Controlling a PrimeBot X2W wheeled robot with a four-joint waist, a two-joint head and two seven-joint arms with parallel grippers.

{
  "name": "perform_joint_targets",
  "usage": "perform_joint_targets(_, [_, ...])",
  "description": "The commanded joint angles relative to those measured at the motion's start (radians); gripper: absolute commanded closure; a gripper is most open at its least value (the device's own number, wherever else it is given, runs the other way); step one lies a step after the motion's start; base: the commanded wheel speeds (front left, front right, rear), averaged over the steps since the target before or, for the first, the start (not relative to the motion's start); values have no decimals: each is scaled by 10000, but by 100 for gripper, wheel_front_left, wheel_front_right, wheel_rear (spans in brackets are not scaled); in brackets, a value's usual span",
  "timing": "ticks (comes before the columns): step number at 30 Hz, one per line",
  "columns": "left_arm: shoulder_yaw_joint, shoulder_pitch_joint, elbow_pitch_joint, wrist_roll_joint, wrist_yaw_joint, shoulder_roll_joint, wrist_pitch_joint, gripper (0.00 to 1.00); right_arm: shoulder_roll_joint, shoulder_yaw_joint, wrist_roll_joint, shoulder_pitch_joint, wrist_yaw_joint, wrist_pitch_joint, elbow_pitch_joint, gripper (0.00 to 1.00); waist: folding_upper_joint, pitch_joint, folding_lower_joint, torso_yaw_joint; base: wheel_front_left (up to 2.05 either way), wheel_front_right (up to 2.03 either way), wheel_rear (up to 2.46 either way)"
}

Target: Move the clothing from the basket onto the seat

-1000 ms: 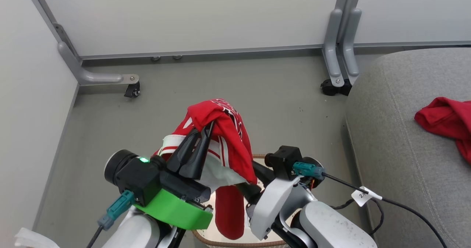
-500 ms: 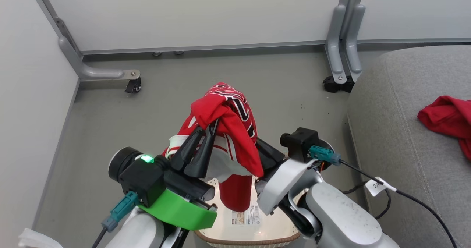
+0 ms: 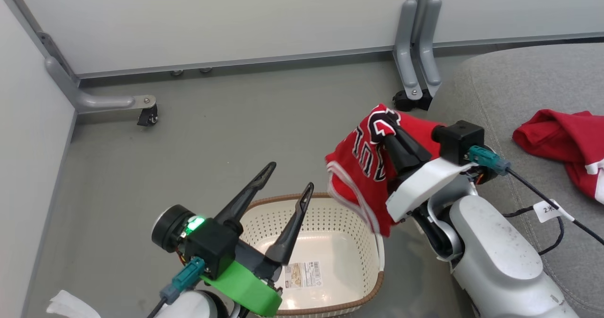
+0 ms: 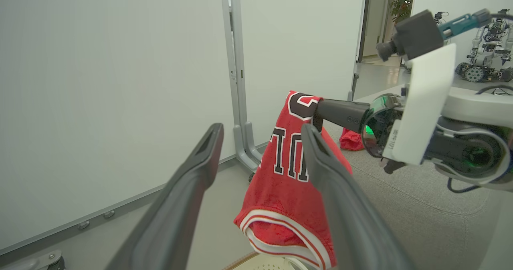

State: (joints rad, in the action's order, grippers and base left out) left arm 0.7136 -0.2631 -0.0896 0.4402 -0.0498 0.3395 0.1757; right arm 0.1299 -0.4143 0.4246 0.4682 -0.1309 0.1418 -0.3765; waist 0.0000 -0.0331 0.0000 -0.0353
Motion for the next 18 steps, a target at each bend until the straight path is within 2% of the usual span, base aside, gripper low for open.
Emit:
perform_joint_targets(1, [78,133,111,-62,58,78,-50,0,93,172,-93,120,3,-36,-16,100,0,-36,0,-153,0,0,0])
perform_joint_targets(9, [533,329,571,-130,263,146,-197,0,444,1247,-334,-89,3,-349,64,100,0,-211,0,-887,0,0,0])
perform_joint_targets(18, [734,285,643,-201,308,307,-316,0,635,2087,-654,-301,3,-809,430,100,0,-543,0,-2145,0,0,0])
